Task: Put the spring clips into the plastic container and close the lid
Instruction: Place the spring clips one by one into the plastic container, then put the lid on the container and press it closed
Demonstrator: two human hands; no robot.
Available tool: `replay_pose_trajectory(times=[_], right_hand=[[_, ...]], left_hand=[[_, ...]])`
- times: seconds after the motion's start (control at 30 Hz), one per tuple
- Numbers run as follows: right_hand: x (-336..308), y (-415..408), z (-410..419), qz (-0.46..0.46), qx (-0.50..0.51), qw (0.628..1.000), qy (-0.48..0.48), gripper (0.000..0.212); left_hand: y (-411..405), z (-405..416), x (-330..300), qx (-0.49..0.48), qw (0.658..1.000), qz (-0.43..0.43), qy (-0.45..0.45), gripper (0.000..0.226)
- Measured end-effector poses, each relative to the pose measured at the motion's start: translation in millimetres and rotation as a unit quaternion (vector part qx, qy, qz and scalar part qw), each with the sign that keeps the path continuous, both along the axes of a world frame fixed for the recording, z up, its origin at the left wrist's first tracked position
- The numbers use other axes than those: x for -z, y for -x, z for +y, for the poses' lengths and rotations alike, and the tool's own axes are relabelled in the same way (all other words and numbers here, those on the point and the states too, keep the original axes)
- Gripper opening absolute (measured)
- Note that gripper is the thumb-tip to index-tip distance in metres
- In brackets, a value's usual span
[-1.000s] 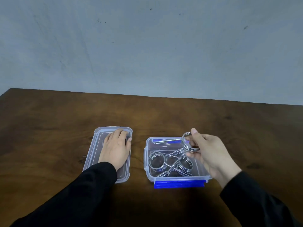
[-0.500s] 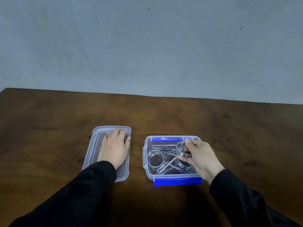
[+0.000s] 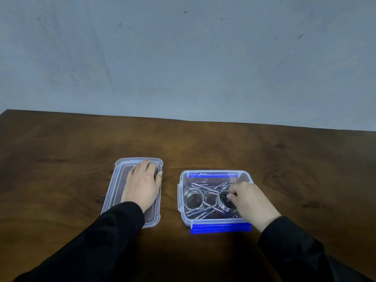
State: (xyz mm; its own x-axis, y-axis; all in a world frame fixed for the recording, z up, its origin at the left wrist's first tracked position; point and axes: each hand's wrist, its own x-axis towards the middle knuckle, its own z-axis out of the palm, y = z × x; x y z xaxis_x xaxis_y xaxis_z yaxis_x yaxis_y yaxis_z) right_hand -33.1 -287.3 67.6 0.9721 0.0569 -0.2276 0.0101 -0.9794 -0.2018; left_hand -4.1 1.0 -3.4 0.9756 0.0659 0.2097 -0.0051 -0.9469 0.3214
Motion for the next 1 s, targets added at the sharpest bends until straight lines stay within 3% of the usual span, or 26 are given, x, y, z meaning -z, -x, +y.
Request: replay_pose_trajectory(times=[0.33, 0.4, 0.53, 0.63, 0.8, 1.0], right_hand=[[3, 1, -3, -0.028, -0.023, 0.999, -0.003, 0.021], [-3, 4, -5, -0.104, -0.028, 0.994, -0.011, 0.022], [-12, 19, -7, -0.275, -0.053, 0.944, -0.172, 0.015], [-7, 38, 0, -0.271, -0.088, 0.934, -0.218, 0.020], [21, 51, 5, -0.239, -0.116, 0.944, -0.194, 0.022], [26, 56, 9, -0.275, -0.135, 0.939, -0.158, 0.022]], left_hand=[[1, 0, 0, 0.003, 1.000, 0.005, 0.002, 0.025], [0, 2, 0, 0.006, 0.999, 0.012, 0.034, 0.024], [6, 6, -11, 0.031, 0.993, 0.019, 0.115, 0.022], [29, 5, -27, 0.070, 0.996, 0.010, 0.058, 0.020], [101, 8, -20, 0.121, 0.992, -0.006, -0.045, 0.035], [133, 20, 6, 0.136, 0.989, -0.039, -0.037, 0.067]])
